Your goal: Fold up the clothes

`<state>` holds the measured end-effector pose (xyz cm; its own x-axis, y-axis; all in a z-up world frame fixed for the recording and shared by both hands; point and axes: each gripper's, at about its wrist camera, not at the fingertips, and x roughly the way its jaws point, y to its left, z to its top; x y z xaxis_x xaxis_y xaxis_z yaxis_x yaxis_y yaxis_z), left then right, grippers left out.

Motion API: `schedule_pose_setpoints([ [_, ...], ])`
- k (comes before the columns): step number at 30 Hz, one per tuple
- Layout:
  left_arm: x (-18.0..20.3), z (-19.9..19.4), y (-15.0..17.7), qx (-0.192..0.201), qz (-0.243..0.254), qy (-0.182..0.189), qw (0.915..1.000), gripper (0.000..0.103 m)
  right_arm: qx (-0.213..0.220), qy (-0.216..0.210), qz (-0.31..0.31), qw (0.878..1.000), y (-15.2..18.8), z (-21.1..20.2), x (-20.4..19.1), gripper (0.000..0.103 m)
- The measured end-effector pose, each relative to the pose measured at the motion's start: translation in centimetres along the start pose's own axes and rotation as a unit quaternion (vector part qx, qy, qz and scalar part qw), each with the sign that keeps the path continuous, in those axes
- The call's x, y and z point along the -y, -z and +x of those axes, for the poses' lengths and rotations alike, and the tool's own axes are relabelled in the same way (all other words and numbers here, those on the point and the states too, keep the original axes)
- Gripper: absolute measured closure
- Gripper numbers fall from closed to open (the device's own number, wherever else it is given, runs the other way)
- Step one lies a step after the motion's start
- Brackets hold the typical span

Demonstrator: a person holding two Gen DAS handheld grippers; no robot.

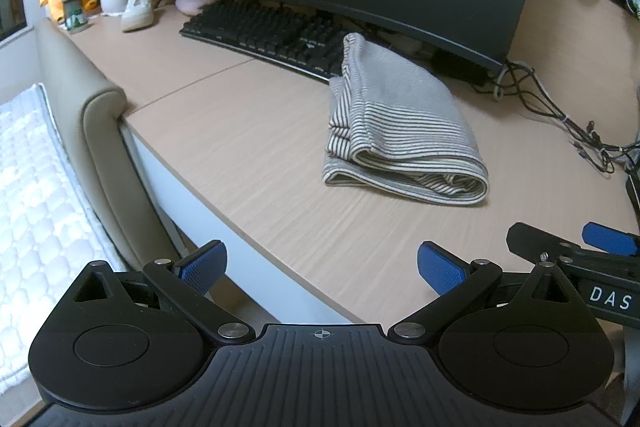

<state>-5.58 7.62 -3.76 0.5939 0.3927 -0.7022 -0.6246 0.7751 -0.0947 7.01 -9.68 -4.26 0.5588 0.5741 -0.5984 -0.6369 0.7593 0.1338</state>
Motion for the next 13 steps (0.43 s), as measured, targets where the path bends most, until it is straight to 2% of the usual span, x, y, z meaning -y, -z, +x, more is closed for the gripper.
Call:
schedule_pose_setpoints([
  [5, -1.0, 1.6, -1.1, -0.007, -0.011, 0.001, 0.9999, 0.0, -0.005, -0.006, 0.0, 1.0, -0.4, 1.3, -0.4, 0.0],
  [9, -2.4, 3.8, -2.6, -0.012, -0.019, -0.002, 0.9997, 0.0, 0.028, -0.018, -0.006, 0.999, -1.4, 2.2, -1.2, 0.0],
  [13, -5.8, 7.3, -6.0, -0.016, -0.038, -0.005, 0.9992, 0.0, 0.058, -0.085, 0.004, 0.995, -3.1, 3.6, -3.0, 0.0],
])
